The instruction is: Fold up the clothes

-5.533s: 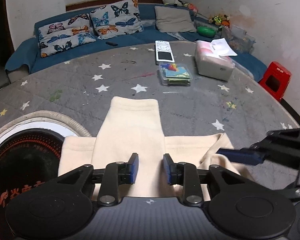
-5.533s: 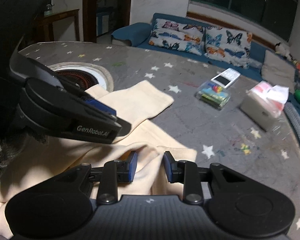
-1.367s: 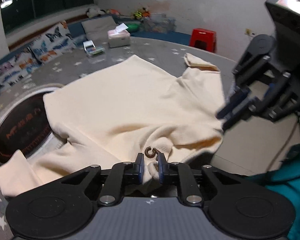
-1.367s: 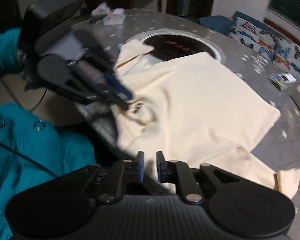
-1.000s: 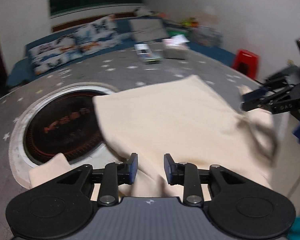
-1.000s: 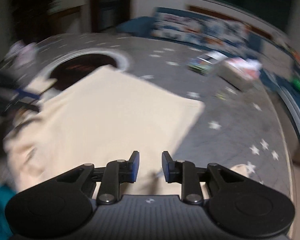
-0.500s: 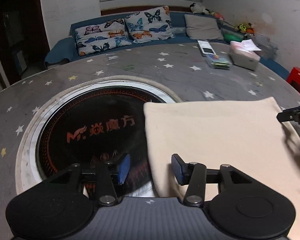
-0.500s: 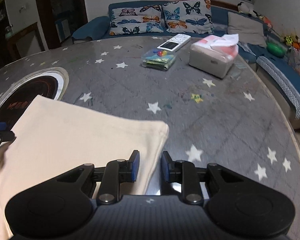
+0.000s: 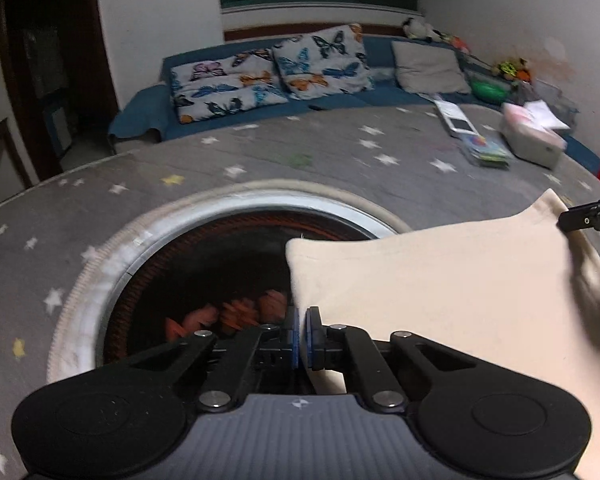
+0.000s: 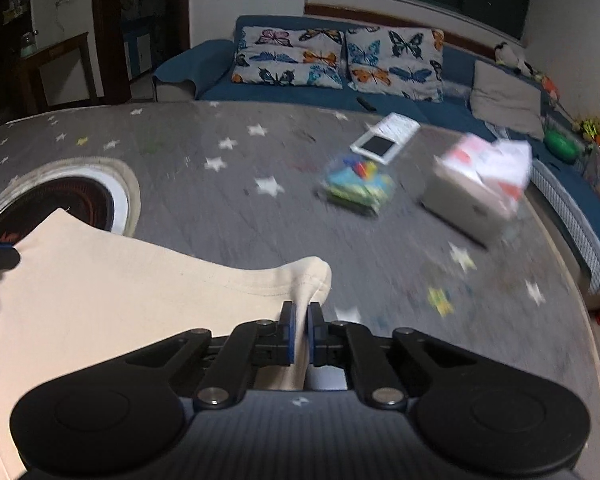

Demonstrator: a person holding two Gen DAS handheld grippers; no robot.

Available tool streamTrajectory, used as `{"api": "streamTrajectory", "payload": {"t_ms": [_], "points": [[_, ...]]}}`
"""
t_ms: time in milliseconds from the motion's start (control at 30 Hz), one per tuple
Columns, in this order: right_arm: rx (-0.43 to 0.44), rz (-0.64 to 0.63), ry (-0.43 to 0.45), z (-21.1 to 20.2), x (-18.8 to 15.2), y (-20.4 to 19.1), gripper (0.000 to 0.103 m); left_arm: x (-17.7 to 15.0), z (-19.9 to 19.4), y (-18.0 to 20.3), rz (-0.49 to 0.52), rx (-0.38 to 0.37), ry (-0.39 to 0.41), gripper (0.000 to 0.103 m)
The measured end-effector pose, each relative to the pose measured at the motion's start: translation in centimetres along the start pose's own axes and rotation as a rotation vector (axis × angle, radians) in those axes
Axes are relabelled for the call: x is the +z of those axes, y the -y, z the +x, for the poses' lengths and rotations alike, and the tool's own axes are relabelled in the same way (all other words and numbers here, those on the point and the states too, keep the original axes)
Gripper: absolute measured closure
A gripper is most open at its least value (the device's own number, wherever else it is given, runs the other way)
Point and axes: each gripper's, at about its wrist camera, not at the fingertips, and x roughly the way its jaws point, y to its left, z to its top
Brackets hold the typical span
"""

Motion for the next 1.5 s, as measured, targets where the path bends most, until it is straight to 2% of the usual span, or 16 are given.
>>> {"api": "streamTrajectory", "payload": {"t_ms": [233,400,433,500,600,767,833,900,1067,1167,1200,1333,1367,1400,1467,1500], "points": [[0.000,-0.050,0.023,4.0,4.0,-3.1,0.098,2.7,1.5,-3.9,-0.042,0.073,0.019,0.099],[0.012,-0.085,0.018,4.3,4.5,-3.9,0.090,1.9,0.4,-6.5,-0.115,0.055,-0.003,0.094],[0.023,-0.096,0.016,3.9,4.2,-4.1,0.090,1.3,-0.4,-7.1,-0.130,0.053,-0.002,0.091],[0.050,-0.112,0.015,2.7,3.5,-4.2,0.085,0.2,-2.1,-8.3,-0.160,0.050,0.001,0.073],[0.101,-0.143,0.016,0.0,1.6,-4.7,0.073,-2.4,-5.5,-9.9,-0.198,0.061,0.004,0.062],[0.168,-0.209,0.015,-4.3,-2.5,-6.3,0.065,-7.4,-10.6,-11.5,-0.269,0.087,-0.022,0.059],[0.183,-0.225,0.012,-5.4,-3.9,-7.0,0.064,-8.6,-12.0,-11.4,-0.317,0.087,-0.026,0.059],[0.196,-0.242,0.014,-6.4,-5.5,-7.9,0.058,-9.4,-13.4,-11.0,-0.369,0.086,-0.014,0.058],[0.213,-0.273,0.008,-7.2,-7.9,-9.7,0.056,-8.8,-13.1,-8.6,-0.407,0.111,-0.012,0.049],[0.214,-0.266,0.012,-7.2,-8.2,-10.1,0.053,-8.6,-11.5,-7.9,-0.422,0.211,-0.046,0.046],[0.216,-0.262,0.015,-7.3,-8.2,-10.1,0.053,-8.6,-10.9,-7.8,-0.432,0.247,-0.058,0.046],[0.222,-0.261,0.021,-7.6,-8.3,-10.0,0.052,-8.9,-9.9,-7.7,-0.455,0.289,-0.074,0.049],[0.221,-0.262,0.022,-7.6,-8.3,-10.0,0.052,-8.8,-9.8,-7.5,-0.449,0.300,-0.070,0.057],[0.220,-0.263,0.022,-7.6,-8.4,-9.9,0.052,-8.8,-9.8,-7.4,-0.443,0.310,-0.067,0.075],[0.219,-0.257,0.021,-7.5,-8.4,-9.8,0.052,-9.0,-10.0,-8.1,-0.457,0.304,-0.053,0.095],[0.219,-0.254,0.020,-7.5,-8.4,-9.8,0.052,-9.2,-10.4,-9.0,-0.489,0.286,-0.040,0.100]]}}
